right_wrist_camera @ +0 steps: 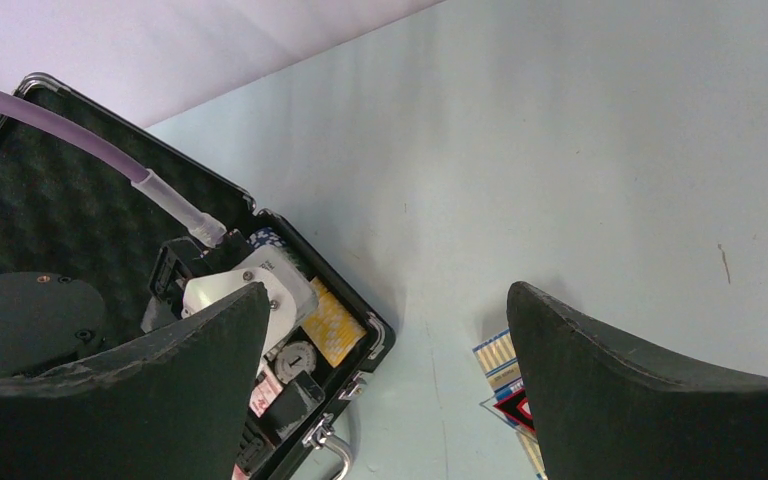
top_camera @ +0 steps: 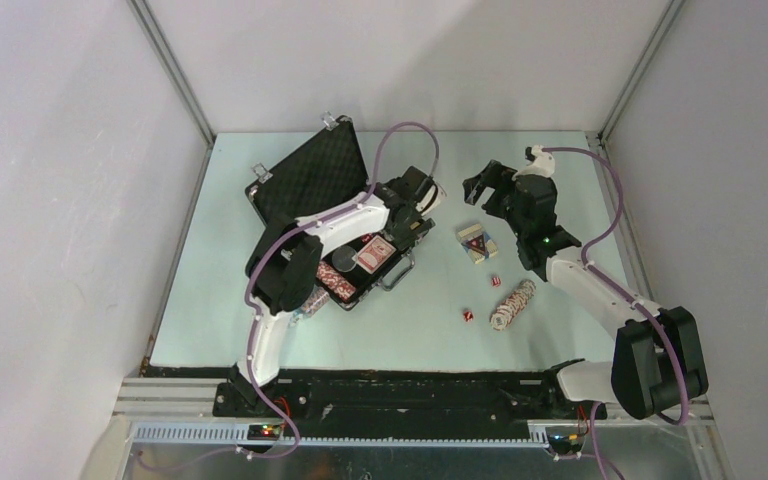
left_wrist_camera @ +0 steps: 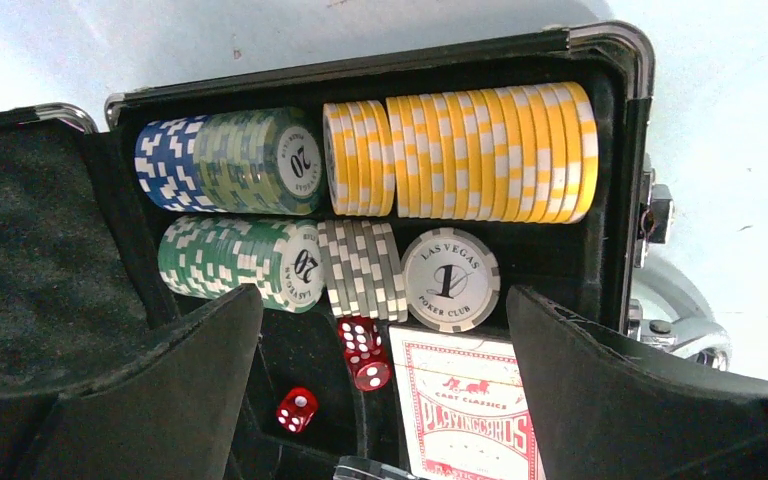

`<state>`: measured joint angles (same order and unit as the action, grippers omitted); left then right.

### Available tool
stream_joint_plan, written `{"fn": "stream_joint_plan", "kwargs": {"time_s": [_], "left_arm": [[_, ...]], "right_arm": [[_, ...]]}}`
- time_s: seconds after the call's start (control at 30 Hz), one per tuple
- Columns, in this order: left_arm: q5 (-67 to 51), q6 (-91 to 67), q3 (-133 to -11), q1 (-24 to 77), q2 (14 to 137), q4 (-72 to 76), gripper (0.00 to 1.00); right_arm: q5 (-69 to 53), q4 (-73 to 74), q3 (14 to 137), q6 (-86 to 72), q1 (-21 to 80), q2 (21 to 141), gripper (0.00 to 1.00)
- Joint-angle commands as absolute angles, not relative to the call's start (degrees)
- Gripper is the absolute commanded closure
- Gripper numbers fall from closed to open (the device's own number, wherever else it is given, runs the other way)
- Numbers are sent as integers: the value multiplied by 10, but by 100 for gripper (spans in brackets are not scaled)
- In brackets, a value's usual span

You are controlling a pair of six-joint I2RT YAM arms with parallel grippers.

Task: Pack up texas hold em set

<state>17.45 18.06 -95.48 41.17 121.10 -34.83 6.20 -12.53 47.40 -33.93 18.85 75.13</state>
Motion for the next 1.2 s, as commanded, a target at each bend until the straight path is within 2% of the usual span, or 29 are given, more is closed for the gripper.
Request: {"fn": "stream_joint_plan", "kwargs": {"time_s": [0.0, 0.23, 0.63, 1.17], "left_arm": [[226, 189, -966, 417, 1210, -312, 0], [239, 200, -959, 417, 1204, -310, 0], [122, 203, -994, 412, 1219, -393, 0], [176, 174, -1014, 384, 1254, -400, 0]], "right_arm": [[55, -138, 495, -343, 185, 756, 9], [49, -140, 495, -347, 182, 758, 9], [45, -143, 495, -349, 182, 761, 9], [39, -143, 495, -352, 182, 762, 9]]}}
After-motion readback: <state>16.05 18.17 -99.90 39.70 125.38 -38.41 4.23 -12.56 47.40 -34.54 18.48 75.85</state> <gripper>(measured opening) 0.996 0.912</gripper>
